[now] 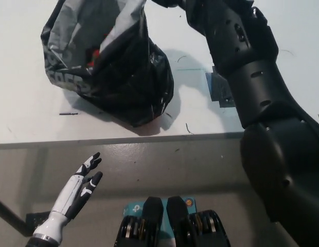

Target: The robot uses its right hand to pick up a bag of coffee beans and puts it in the black plastic bag, then the robot grabs the top of the bag and lifts it.

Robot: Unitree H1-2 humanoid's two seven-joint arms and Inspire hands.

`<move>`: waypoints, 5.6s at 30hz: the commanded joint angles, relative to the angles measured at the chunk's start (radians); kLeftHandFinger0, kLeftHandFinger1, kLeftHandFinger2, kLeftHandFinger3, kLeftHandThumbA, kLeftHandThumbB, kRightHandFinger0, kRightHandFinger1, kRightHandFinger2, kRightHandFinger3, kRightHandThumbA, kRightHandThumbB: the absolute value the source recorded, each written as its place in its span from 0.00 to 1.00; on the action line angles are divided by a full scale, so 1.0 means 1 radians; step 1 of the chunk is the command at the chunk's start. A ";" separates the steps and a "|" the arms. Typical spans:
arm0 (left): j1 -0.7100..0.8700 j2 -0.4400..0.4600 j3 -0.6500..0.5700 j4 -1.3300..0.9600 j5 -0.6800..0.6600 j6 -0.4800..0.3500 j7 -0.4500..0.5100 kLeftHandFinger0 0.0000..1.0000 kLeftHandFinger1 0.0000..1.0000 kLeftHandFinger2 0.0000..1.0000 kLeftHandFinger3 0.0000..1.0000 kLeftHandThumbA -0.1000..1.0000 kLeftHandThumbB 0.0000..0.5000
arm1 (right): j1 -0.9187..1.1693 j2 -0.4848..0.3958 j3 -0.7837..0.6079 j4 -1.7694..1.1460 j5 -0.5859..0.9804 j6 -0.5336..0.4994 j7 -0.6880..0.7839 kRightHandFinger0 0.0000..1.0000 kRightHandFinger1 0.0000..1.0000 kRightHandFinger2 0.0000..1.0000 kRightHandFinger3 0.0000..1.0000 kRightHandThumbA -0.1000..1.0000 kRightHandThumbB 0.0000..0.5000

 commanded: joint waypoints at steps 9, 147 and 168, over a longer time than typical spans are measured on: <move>-0.021 0.019 -0.011 -0.028 0.015 -0.021 -0.006 0.85 0.99 1.00 1.00 1.00 0.35 | -0.351 -0.020 -0.199 -0.114 0.192 -0.006 -0.163 0.00 0.18 0.61 0.67 0.51 0.00; -0.140 0.032 -0.012 0.026 -0.034 -0.038 -0.024 1.00 1.00 1.00 1.00 1.00 0.39 | 1.315 -0.373 0.253 -1.865 -0.016 -0.205 0.094 1.00 1.00 1.00 1.00 1.00 0.98; -0.051 0.016 0.001 0.010 -0.042 -0.035 -0.036 1.00 1.00 1.00 1.00 1.00 0.47 | 1.388 -0.201 0.307 -0.941 -0.385 -0.680 0.003 1.00 1.00 1.00 1.00 1.00 0.35</move>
